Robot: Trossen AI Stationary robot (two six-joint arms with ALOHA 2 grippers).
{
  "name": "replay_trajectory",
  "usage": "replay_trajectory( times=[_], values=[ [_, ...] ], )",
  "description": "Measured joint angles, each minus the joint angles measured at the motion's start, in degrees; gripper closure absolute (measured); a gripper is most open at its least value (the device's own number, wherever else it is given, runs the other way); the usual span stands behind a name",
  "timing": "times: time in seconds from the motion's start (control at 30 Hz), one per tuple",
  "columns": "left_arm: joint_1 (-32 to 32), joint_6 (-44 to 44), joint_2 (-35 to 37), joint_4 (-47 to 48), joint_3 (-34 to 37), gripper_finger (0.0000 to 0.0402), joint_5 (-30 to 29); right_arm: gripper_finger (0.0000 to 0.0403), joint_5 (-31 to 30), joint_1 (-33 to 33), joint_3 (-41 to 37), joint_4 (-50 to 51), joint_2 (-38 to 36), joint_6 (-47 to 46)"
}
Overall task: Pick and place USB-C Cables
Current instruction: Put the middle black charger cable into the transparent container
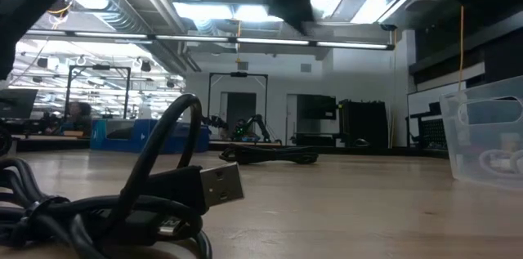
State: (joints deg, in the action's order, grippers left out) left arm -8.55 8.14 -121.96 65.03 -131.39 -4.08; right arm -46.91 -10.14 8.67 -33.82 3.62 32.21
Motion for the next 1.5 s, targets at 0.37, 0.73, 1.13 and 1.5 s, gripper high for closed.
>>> replay_trajectory(
  times=[0.37,0.73,1.13,1.5],
  values=[
    [4.5,7.9,-0.4,24.7,5.0,0.0234,-5.9,0.0334,-2.9,-0.1,0.0,2.4,0.0,-0.4],
    [7.3,5.2,5.1,25.0,21.2,0.0234,2.5,0.0334,-3.0,-0.1,0.0,2.9,0.0,-0.3],
    [7.5,6.7,24.1,25.0,34.0,0.0234,-2.0,0.0334,-3.0,-0.1,0.0,3.0,0.0,-0.2],
    [7.4,9.8,39.7,20.0,44.5,0.0234,-5.6,0.0334,-3.0,-0.1,0.0,3.0,0.0,-0.2]
  ],
)
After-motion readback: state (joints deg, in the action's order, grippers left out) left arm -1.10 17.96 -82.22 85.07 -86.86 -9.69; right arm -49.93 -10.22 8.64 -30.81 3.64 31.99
